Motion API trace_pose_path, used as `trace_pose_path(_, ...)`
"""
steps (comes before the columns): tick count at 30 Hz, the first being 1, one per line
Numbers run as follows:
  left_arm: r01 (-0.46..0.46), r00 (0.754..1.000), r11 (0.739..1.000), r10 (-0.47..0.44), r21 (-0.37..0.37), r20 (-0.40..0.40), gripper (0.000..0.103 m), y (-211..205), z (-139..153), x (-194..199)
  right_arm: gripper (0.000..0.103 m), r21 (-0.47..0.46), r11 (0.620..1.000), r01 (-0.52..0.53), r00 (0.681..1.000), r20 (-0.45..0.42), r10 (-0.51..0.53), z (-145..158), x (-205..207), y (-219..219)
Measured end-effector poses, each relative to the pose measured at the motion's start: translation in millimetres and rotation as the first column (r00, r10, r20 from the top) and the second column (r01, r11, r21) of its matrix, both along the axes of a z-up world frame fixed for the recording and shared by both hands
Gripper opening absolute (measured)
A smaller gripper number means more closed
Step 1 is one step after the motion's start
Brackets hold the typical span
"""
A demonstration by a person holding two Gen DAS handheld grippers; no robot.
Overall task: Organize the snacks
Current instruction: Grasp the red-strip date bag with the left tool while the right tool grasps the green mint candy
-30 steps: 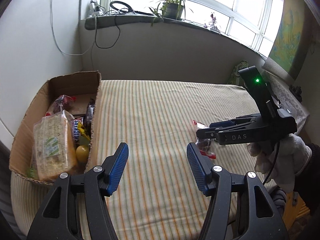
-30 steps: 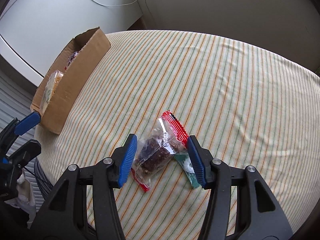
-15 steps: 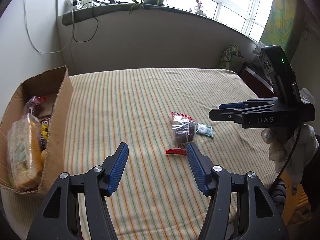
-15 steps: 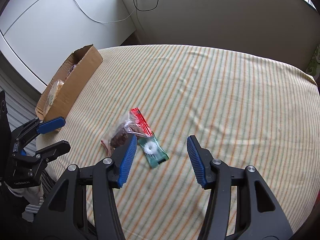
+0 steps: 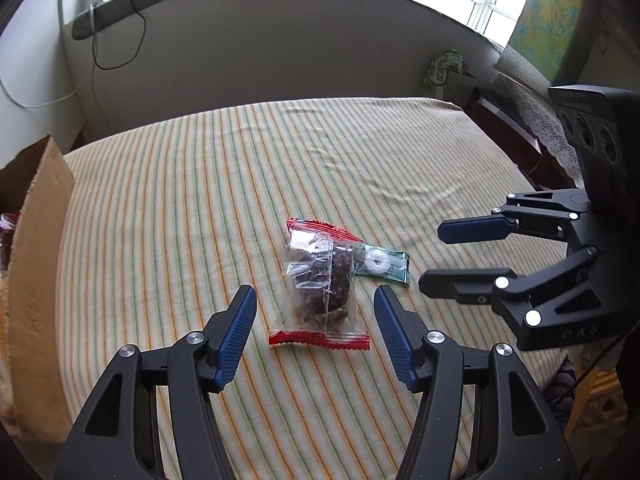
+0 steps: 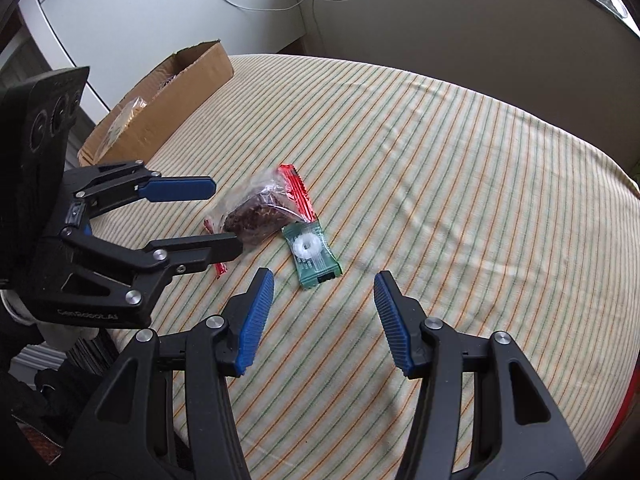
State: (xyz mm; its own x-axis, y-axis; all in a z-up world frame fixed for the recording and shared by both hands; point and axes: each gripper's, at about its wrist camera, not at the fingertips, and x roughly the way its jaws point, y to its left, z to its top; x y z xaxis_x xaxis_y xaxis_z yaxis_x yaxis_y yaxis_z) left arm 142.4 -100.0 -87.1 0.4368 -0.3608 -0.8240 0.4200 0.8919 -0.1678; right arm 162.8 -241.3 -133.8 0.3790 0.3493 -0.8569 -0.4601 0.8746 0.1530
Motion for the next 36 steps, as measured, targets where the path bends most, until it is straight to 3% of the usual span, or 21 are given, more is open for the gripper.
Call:
trace_pose_path(4, -0.028, 0.999, 1.000, 0.027, -0.013, -0.027, 0.060, 1.3, -7.9, 8.9, 0.055, -0.031, 0.999, -0.020, 1.000, -0.004, 0.020, -6.7, 4.1, 9.6)
trace_pose_path(8, -0.048, 0.998, 0.999, 0.048, -0.015, -0.038, 0.041, 5.1, -11.5, 11.1, 0.055, -0.062, 0.997, -0.041, 0.999, -0.002, 0.041, -10.5, 7.1, 18.0)
trace_pose_path(12, -0.057, 0.998, 0.998, 0.056, -0.018, -0.035, 0.040, 8.8, -12.5, 10.3, 0.053, -0.088, 0.995, -0.047, 0.999, 0.004, 0.047, -12.6, 10.6, 26.6)
trace_pose_path(14, -0.065, 0.997, 0.998, 0.065, -0.013, -0.031, 0.039, 10.0, -13.0, 11.1, 0.041, -0.103, 0.993, -0.050, 0.999, -0.002, 0.050, -14.9, 11.9, 31.9)
trace_pose_path(16, -0.072, 0.997, 0.997, 0.071, -0.010, -0.026, 0.039, 14.8, -12.6, 10.7, 0.039, -0.135, 0.990, -0.053, 0.998, 0.011, 0.055, -16.0, 11.8, 39.1)
trace_pose_path(18, -0.085, 0.996, 0.996, 0.085, -0.005, -0.018, 0.039, 20.7, -11.9, 8.7, 0.026, -0.154, 0.986, -0.059, 0.998, 0.017, 0.063, -15.8, 10.5, 43.6)
trace_pose_path(30, -0.104, 0.993, 0.995, 0.104, -0.005, 0.062, 0.039, 49.1, 9.3, -9.2, 0.026, -0.136, 0.991, -0.001, 0.999, 0.051, 0.008, -0.2, 8.8, 49.5)
trace_pose_path(36, -0.055, 0.998, 0.998, 0.055, 0.029, 0.006, 0.039, 44.4, -7.2, -7.7, 0.026, -0.143, 0.990, 0.001, 0.998, 0.058, 0.007, 4.3, 2.2, 55.3)
